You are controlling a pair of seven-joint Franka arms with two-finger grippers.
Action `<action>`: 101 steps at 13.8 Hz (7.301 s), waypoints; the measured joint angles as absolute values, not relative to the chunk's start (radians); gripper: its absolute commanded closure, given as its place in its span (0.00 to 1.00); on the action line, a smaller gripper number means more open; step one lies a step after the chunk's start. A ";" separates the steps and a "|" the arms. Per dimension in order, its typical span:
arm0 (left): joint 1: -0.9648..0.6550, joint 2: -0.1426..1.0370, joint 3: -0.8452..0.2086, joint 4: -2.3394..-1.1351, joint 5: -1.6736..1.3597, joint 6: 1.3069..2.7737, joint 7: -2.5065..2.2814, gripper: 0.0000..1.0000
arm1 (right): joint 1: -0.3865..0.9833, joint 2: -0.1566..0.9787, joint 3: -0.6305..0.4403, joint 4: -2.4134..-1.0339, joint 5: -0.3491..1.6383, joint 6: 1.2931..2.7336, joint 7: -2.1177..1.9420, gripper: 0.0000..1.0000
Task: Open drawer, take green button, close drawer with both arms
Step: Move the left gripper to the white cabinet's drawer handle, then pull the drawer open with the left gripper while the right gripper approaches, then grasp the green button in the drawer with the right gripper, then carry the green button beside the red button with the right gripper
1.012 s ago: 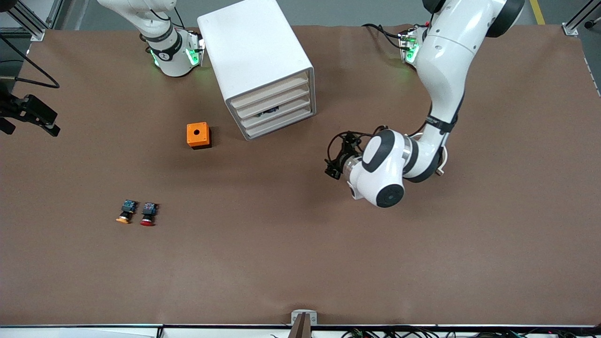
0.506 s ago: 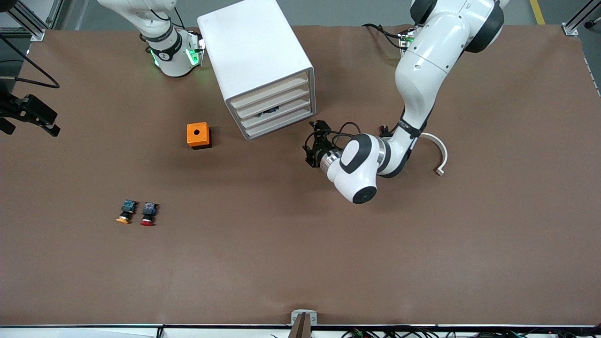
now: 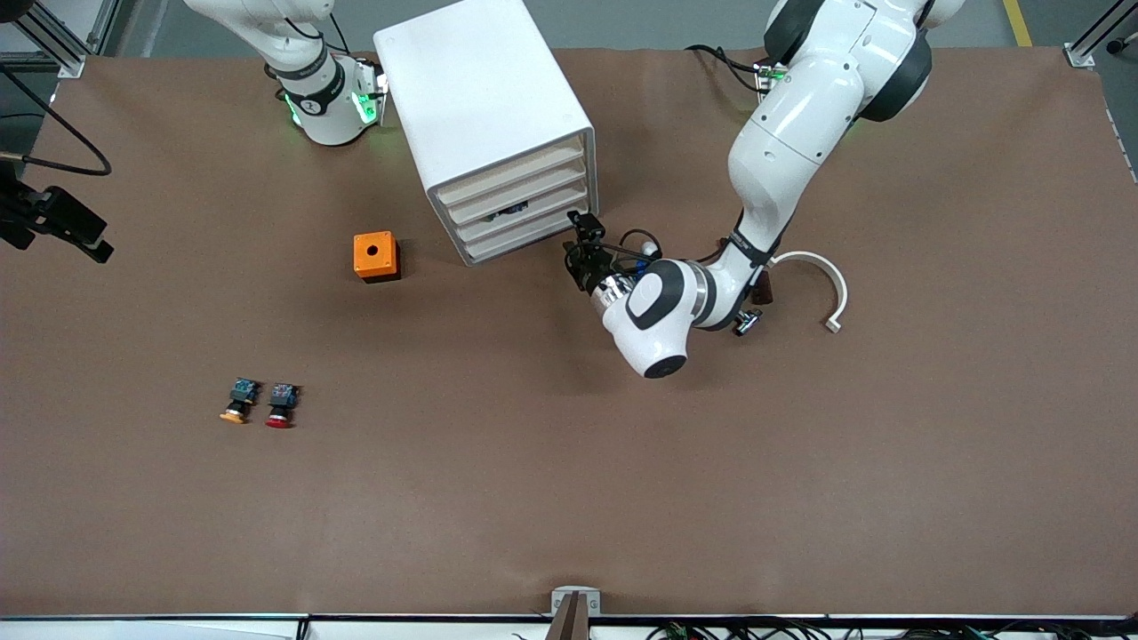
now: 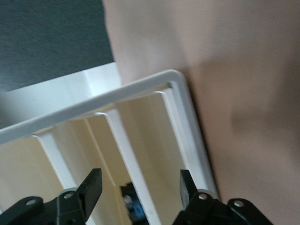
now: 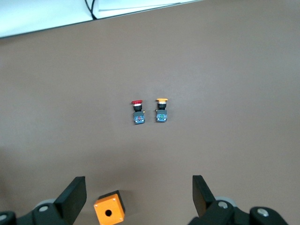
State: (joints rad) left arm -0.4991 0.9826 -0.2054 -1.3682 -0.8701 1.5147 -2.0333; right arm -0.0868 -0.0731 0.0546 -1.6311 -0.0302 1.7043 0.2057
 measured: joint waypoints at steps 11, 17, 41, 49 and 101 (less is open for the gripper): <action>-0.566 1.023 -0.209 -1.369 -0.872 1.476 -2.123 0.75 | 0.030 0.076 0.073 -1.638 -0.025 1.700 0.472 0.00; -0.576 1.023 -0.209 -1.364 -0.877 1.473 -2.132 0.88 | 0.044 0.145 0.073 -1.637 0.018 1.700 0.501 0.00; -0.359 1.023 -0.194 -1.336 -0.945 1.515 -2.139 0.00 | 0.449 0.294 0.079 -1.720 0.234 1.864 1.310 0.00; -0.326 1.023 -0.194 -1.313 -0.941 1.504 -1.811 0.00 | 0.624 0.360 0.078 -1.840 0.234 2.142 1.512 0.00; -0.480 0.839 -0.207 -1.186 -0.086 1.934 -1.117 0.00 | 0.125 0.641 0.018 -1.655 0.053 2.233 0.202 0.88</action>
